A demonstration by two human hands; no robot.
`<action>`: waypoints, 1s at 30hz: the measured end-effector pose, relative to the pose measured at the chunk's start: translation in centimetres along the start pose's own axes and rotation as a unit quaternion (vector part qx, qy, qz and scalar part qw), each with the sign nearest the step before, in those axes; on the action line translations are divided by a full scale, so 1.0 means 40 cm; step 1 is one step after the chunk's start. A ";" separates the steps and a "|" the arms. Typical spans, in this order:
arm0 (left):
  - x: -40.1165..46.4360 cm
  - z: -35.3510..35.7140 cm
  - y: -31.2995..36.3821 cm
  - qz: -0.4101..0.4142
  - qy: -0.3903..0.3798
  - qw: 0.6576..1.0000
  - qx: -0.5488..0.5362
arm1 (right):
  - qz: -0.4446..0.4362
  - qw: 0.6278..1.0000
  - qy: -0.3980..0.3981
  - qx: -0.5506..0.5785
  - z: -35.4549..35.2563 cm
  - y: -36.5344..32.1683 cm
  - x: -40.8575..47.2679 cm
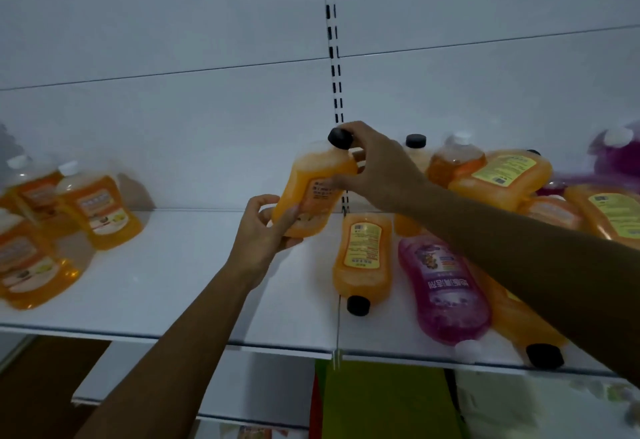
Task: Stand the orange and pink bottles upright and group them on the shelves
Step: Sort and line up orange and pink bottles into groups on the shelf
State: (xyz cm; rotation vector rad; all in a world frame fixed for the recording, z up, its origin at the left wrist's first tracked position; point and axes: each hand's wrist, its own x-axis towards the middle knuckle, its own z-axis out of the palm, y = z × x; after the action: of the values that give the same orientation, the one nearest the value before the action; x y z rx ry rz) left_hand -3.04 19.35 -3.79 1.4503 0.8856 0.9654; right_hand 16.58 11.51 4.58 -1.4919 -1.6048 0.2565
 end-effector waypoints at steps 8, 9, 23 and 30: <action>0.132 -0.101 -0.067 0.042 0.023 0.991 0.127 | 0.025 0.997 0.009 -0.067 0.147 -0.019 0.134; 0.153 -0.113 -0.078 0.047 0.023 0.987 0.151 | 0.024 0.997 0.002 -0.075 0.162 -0.017 0.151; 0.259 -0.131 -0.140 0.084 -0.032 0.974 0.207 | 0.030 0.983 -0.002 -0.179 0.245 0.040 0.235; 0.208 -0.102 -0.149 0.116 0.128 0.953 0.248 | 0.007 0.978 -0.010 -0.209 0.198 0.060 0.180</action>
State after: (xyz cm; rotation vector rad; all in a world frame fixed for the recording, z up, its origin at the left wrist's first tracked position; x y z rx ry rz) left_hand -3.66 29.12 -8.88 1.9146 1.2305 1.1794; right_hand 13.59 21.66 1.73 -1.8188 -1.7374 -0.0664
